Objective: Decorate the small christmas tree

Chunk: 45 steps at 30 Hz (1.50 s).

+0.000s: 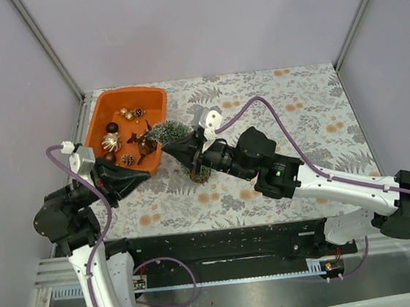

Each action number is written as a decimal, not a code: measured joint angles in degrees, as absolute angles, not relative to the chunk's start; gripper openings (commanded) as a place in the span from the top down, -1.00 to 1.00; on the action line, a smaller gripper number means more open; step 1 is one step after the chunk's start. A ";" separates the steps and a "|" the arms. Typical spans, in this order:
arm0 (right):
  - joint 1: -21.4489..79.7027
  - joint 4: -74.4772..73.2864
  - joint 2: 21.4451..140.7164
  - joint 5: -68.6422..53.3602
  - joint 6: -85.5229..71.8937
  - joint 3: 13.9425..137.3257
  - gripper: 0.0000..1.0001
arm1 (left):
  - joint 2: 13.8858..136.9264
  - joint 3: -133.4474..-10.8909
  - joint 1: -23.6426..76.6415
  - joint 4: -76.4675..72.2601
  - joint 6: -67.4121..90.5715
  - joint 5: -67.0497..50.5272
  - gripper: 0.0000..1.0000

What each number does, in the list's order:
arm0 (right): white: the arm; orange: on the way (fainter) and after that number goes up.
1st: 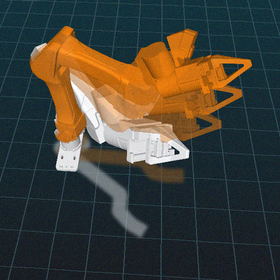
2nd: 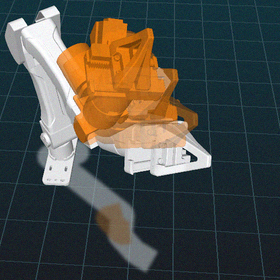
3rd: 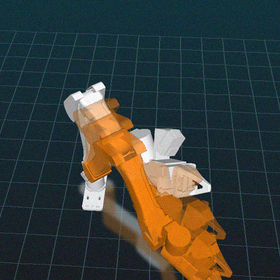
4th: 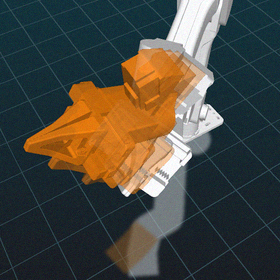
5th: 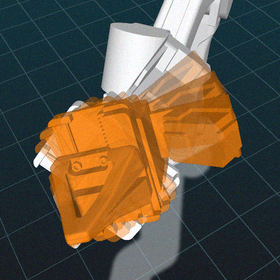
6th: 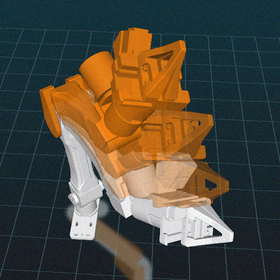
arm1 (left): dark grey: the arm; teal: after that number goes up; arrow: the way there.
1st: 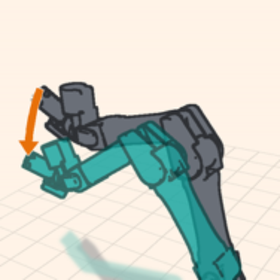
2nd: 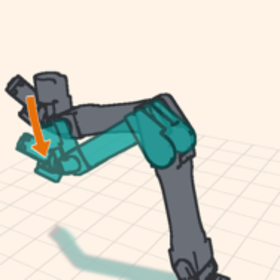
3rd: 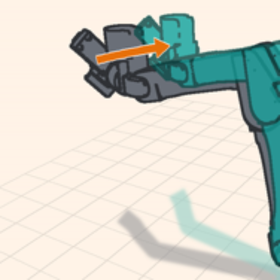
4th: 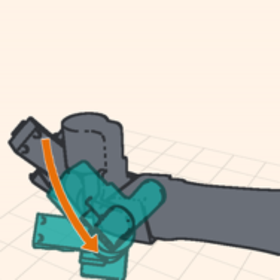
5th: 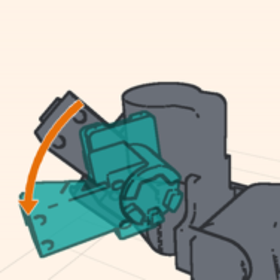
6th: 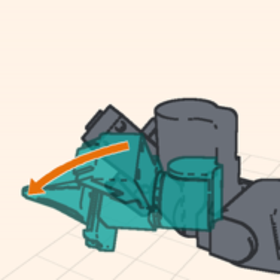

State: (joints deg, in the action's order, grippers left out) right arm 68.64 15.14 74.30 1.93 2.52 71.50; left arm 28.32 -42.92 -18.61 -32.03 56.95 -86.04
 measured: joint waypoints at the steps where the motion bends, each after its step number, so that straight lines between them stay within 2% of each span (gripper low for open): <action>1: 68.66 15.11 74.30 2.04 2.66 71.50 0.84 | 29.45 -43.55 -19.00 -32.97 57.21 -86.11 1.00; 2: 68.69 15.11 74.30 2.20 2.76 71.50 0.71 | 30.61 -44.25 -19.73 -33.93 57.58 -86.13 1.00; 6: 68.71 15.14 73.95 3.57 3.57 70.96 0.51 | 34.98 -46.44 -26.72 -37.95 58.65 -86.11 1.00; 11: 68.71 15.11 73.43 5.08 4.75 70.43 0.44 | 39.18 -47.68 -36.75 -38.37 57.65 -86.11 1.00; 20: 68.71 15.07 73.14 5.41 4.93 69.38 0.43 | 40.62 -52.60 -49.50 -17.28 39.75 -85.95 1.00; 26: 68.71 15.11 73.19 6.61 5.48 69.12 0.36 | 35.31 -50.35 -49.41 -14.72 32.36 -85.43 1.00; 32: 67.59 15.05 72.77 8.10 6.31 68.31 0.30 | 26.85 -52.45 -41.25 -7.66 18.20 -86.02 1.00; 37: 63.88 15.07 72.36 9.04 6.81 68.34 -0.11 | 28.84 -60.20 -39.55 3.86 6.72 -85.73 1.00; 45: 52.51 13.47 72.01 7.05 6.22 68.31 -0.43 | 29.71 -63.22 -38.24 9.74 1.34 -85.71 1.00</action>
State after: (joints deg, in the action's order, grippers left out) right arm 52.51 13.47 72.01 7.05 6.22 68.31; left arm 29.71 -63.22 -38.24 9.74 1.34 -85.71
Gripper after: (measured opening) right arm 0.677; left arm 0.016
